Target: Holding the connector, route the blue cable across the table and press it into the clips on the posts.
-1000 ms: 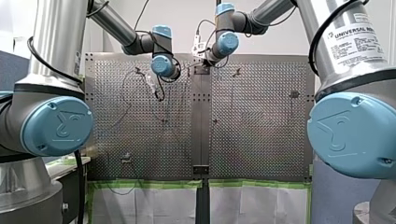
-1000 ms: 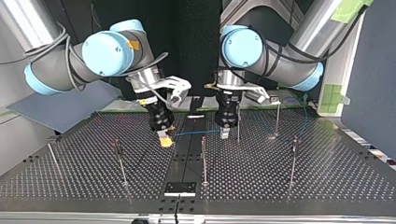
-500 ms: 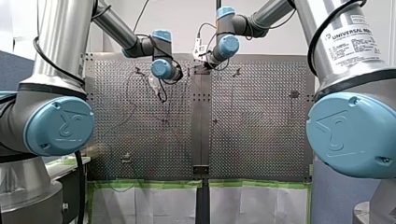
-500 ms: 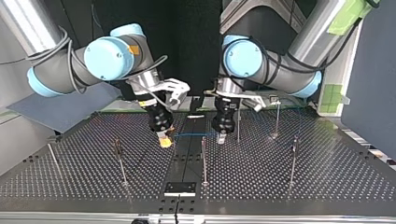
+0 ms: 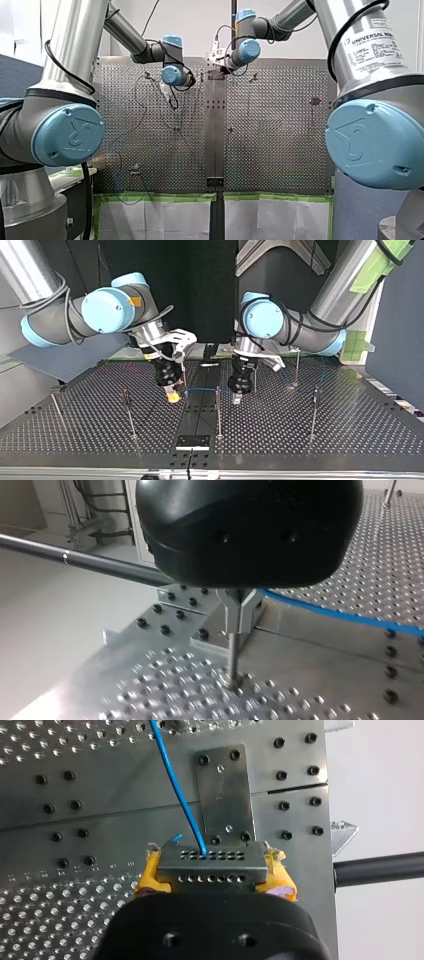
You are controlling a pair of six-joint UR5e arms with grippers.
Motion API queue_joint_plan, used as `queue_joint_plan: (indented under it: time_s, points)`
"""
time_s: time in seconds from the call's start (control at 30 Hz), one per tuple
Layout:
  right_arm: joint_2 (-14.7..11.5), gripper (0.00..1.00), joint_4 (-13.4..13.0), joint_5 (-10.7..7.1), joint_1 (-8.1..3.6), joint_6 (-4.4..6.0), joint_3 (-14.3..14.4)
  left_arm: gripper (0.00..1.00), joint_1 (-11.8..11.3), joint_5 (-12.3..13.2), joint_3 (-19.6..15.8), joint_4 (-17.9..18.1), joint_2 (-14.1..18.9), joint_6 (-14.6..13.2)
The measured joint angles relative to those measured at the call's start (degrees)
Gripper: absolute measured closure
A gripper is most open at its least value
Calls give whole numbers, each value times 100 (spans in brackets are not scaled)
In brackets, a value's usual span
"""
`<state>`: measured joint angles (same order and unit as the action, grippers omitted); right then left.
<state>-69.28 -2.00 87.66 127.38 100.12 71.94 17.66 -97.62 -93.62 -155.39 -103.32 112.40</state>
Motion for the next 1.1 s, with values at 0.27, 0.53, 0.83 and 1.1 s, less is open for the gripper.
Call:
queue_joint_plan:
  time_s: [0.27, 0.53, 0.83, 1.1]
  points:
    - [36, 100, -25, -157, -193, 93, -16, 99, -161, 35, 222, 151, -298, -13]
    - [64, 100, -66, -189, -325, 97, -32, 96, -220, 136, 389, 122, -502, -15]
    - [94, 100, -132, -244, -441, 97, -34, 40, -223, 114, 398, -64, -510, -26]
    - [96, 100, -135, -249, -485, 85, -34, 0, -154, 75, 394, -533, -483, -225]
